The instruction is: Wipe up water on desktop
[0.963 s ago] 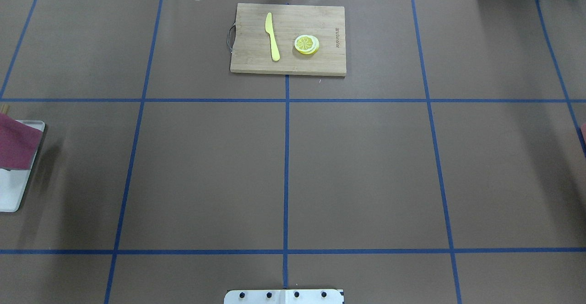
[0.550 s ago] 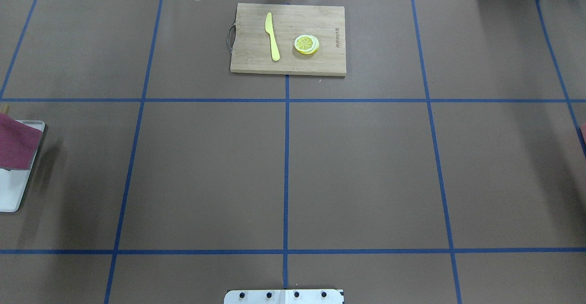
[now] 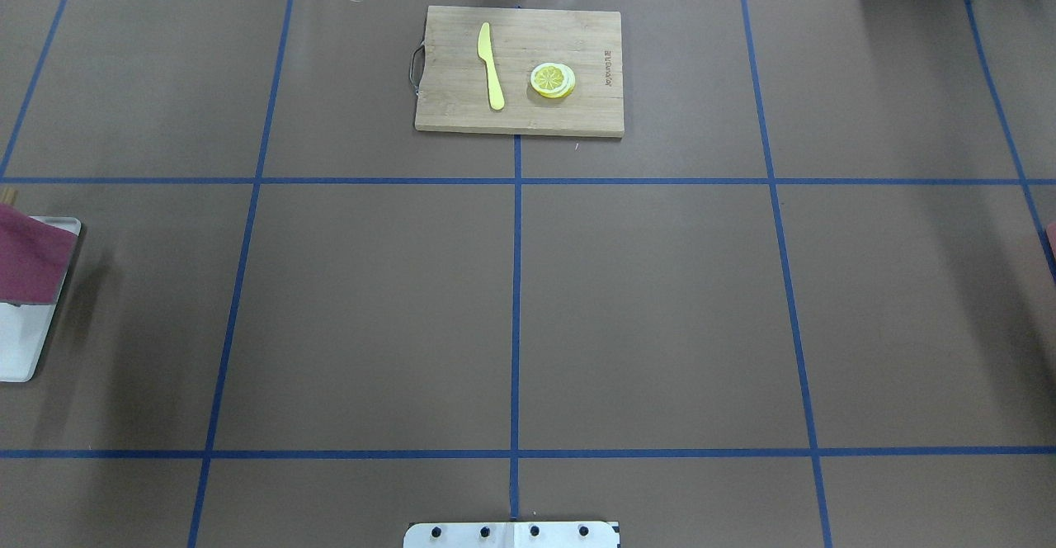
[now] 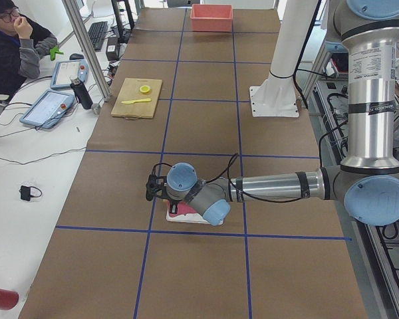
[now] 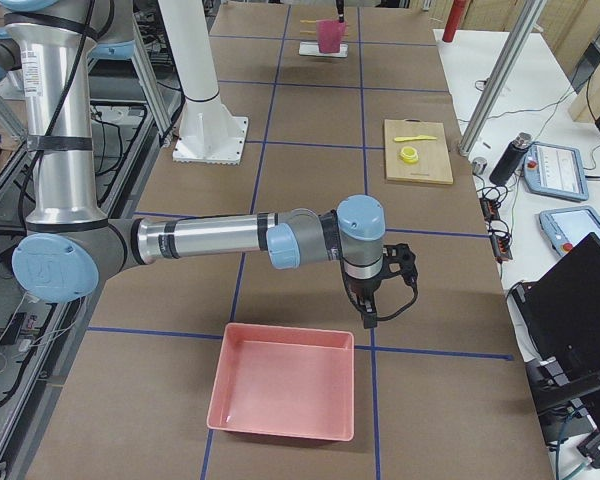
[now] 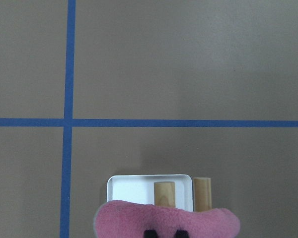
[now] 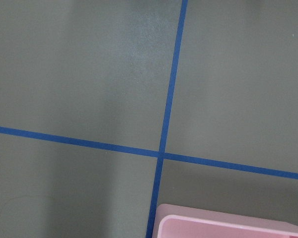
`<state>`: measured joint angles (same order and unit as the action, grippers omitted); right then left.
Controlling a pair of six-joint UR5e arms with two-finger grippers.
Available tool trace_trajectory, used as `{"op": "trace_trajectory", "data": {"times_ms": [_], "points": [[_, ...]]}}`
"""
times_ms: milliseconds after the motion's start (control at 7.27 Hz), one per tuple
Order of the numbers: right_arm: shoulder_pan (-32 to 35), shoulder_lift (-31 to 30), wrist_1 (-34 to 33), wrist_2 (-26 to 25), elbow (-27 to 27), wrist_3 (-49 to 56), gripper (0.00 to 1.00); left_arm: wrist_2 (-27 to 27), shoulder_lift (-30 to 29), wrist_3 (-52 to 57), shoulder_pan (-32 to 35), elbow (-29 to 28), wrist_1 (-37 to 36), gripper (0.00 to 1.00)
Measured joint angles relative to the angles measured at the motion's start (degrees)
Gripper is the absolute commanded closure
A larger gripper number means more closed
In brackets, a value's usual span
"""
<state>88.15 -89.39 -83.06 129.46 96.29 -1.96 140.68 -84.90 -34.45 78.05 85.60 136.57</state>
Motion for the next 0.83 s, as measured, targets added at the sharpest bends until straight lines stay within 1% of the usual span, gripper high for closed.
{"op": "trace_trajectory", "data": {"times_ms": [550, 826], "points": [[0.00, 0.00, 0.00, 0.00, 0.03, -0.07, 0.00, 0.45, -0.21, -0.11, 0.10, 1.00, -0.05, 1.00], [0.00, 0.00, 0.02, 0.01, 0.34, -0.07, 0.00, 3.08, -0.58, -0.53, 0.34, 2.14, -0.63, 1.00]]}}
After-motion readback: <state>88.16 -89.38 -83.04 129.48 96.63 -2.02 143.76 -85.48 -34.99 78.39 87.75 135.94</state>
